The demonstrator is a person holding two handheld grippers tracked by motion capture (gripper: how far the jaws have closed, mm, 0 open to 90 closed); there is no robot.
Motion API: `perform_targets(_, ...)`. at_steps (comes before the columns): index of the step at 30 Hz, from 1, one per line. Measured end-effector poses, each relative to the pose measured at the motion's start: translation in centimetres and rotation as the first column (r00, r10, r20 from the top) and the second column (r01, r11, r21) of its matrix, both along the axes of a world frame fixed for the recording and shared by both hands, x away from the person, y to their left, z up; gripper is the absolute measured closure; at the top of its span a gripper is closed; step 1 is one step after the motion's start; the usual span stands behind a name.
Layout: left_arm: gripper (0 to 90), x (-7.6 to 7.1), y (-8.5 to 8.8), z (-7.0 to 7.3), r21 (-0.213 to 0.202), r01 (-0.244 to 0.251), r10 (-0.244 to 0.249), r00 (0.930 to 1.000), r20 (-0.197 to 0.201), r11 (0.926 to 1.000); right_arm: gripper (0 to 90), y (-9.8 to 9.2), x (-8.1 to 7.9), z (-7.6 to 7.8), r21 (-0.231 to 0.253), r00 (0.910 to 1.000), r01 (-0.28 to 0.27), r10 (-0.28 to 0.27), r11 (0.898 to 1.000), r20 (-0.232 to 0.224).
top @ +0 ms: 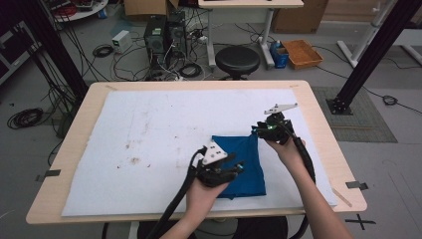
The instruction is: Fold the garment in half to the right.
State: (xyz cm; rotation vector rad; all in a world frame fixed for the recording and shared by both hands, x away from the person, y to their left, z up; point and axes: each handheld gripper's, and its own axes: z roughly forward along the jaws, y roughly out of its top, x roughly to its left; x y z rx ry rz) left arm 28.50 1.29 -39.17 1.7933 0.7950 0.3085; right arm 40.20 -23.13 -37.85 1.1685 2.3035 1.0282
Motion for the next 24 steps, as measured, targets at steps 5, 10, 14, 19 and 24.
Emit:
perform_targets(5, 57.9, 0.8, 2.9, 0.7, -0.004, -0.094, 0.094, 0.9946, 0.043, 0.9956, 71.8, 0.6, -0.6, -1.8, 0.019, 0.995, 0.095, -0.095, 0.995, -0.03)
perform_targets(10, 57.4, 1.4, 4.9, 0.7, -0.007, -0.134, 0.135, 0.9898, 0.047, 0.9909, 86.4, 0.7, -0.8, -3.0, -0.009, 0.9923, 0.116, -0.116, 0.993, -0.044)
perform_targets(14, 57.5, 1.8, 5.6, 0.5, -0.002, -0.153, 0.153, 0.9875, 0.038, 0.9882, 90.0, 0.0, -0.9, -3.1, 0.01, 0.9914, 0.127, -0.126, 0.992, -0.034)
perform_targets(19, 57.4, 2.3, 6.0, 0.2, 0.007, -0.171, 0.17, 0.9849, 0.031, 0.9853, 89.8, -0.9, -1.0, -2.9, 0.043, 0.9876, 0.151, -0.149, 0.988, -0.048)
perform_targets(24, 57.4, 2.9, 6.3, -0.1, 0.007, -0.188, 0.188, 0.9819, 0.027, 0.9822, 74.9, -0.5, -1.2, -2.6, 0.105, 0.9863, 0.162, -0.158, 0.981, -0.048)
